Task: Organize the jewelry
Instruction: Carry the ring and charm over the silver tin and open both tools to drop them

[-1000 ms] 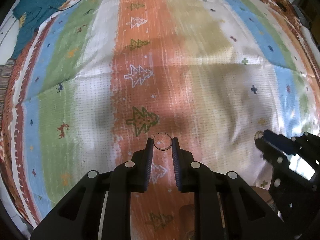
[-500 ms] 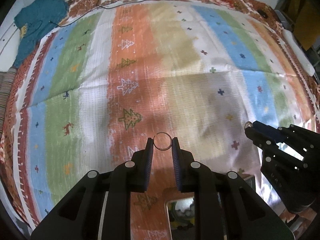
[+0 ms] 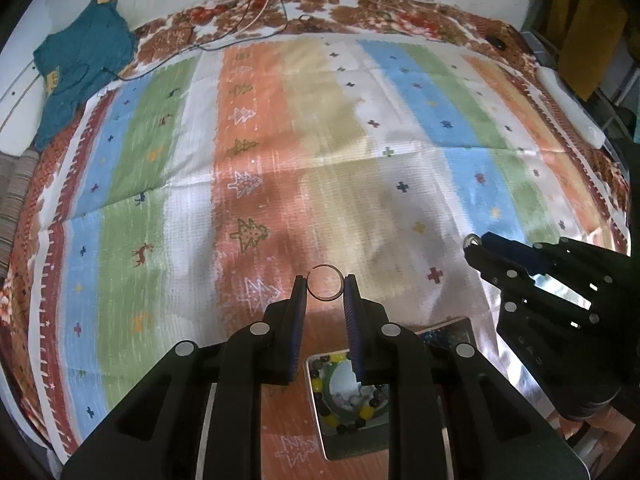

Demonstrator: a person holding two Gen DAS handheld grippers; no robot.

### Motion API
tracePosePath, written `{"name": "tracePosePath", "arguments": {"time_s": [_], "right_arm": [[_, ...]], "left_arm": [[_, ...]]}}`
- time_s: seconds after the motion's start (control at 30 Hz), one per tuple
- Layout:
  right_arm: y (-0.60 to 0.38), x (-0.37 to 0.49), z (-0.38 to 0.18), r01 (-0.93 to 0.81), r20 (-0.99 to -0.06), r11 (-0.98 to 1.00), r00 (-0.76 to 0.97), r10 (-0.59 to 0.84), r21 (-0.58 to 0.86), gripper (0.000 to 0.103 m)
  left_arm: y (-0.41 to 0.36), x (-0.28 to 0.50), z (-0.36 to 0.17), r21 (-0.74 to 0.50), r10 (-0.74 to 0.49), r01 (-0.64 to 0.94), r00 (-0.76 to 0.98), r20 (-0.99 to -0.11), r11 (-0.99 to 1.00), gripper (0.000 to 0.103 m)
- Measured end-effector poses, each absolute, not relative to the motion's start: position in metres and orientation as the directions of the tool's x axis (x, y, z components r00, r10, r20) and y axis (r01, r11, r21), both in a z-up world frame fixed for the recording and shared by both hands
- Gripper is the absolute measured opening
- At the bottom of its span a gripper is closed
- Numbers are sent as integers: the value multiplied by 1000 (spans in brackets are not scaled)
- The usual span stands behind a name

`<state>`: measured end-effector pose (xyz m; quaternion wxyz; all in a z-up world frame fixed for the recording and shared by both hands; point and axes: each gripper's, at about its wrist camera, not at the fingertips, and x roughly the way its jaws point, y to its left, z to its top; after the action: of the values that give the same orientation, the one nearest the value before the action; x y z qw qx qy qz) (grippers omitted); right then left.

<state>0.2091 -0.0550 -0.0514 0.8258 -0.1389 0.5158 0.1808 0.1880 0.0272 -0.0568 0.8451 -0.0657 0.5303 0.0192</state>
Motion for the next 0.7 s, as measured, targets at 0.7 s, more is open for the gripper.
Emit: {"name": "tracePosePath", "arguments": {"time_s": [0.7], "right_arm": [[-60, 147, -27, -499, -866, 866, 447, 226, -31, 16]], "left_arm": [[5, 125, -32, -107, -72, -33, 533, -843, 994, 18]]}}
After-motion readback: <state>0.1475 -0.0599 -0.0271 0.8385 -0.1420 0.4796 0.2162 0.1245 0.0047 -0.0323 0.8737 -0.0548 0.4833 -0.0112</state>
